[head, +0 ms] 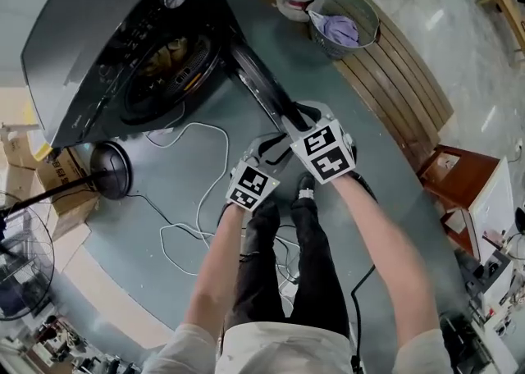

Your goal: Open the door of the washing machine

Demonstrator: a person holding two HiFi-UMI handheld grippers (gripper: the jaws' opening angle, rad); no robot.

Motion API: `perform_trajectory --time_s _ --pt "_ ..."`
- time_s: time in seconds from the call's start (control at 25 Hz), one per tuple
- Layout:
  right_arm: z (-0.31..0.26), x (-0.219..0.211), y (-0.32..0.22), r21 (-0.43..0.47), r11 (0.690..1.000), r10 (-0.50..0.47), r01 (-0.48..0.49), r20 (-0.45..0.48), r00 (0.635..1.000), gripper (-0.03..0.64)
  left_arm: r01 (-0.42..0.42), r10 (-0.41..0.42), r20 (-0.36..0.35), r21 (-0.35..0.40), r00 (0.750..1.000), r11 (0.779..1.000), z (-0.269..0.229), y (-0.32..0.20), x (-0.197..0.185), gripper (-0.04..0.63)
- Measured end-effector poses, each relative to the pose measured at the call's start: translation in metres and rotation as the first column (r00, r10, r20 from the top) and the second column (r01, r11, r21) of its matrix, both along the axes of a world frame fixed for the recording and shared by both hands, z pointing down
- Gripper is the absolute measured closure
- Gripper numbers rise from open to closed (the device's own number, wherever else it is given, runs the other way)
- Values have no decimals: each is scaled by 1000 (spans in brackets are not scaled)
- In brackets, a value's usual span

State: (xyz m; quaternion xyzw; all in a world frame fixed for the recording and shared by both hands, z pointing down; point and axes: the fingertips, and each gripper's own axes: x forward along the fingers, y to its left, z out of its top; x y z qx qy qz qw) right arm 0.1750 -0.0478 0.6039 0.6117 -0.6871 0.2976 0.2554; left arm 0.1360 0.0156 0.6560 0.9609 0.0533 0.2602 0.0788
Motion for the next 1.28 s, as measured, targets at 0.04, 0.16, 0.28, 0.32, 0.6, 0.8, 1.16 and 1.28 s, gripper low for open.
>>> perform_trajectory --time_s 0.04,0.16,0.28,0.32,0.6,0.8,1.16,1.28 --pt "0 3 0 -3 1000 10 -10 -6 1000 494 6 -6 -6 10 1000 1000 -3 -9 1 408" --pt "0 12 1 -7 999 45 -45 -21 999 499 23 -22 -14 47 1000 999 -12 -35 7 410" --pt "1 15 3 -18 997 77 -78 -24 997 500 50 -48 -33 65 998 997 -21 -59 14 419" --pt "1 16 3 -22 996 87 -87 -26 996 502 66 -63 -48 66 997 996 -25 -69 17 419" --pt "0 18 5 -20 990 136 -137 -41 990 502 67 -58 -102 95 993 993 -43 -106 30 439" --pt "-2 25 7 -3 986 165 -165 -46 985 502 46 -35 -106 103 994 994 -41 -105 36 439" --pt "-2 48 10 -7 988 154 -154 -42 987 500 25 -15 -96 101 995 995 -45 -102 56 451" --pt "-2 57 7 -18 992 122 -123 -66 990 499 39 -31 -95 93 995 995 -45 -104 64 459"
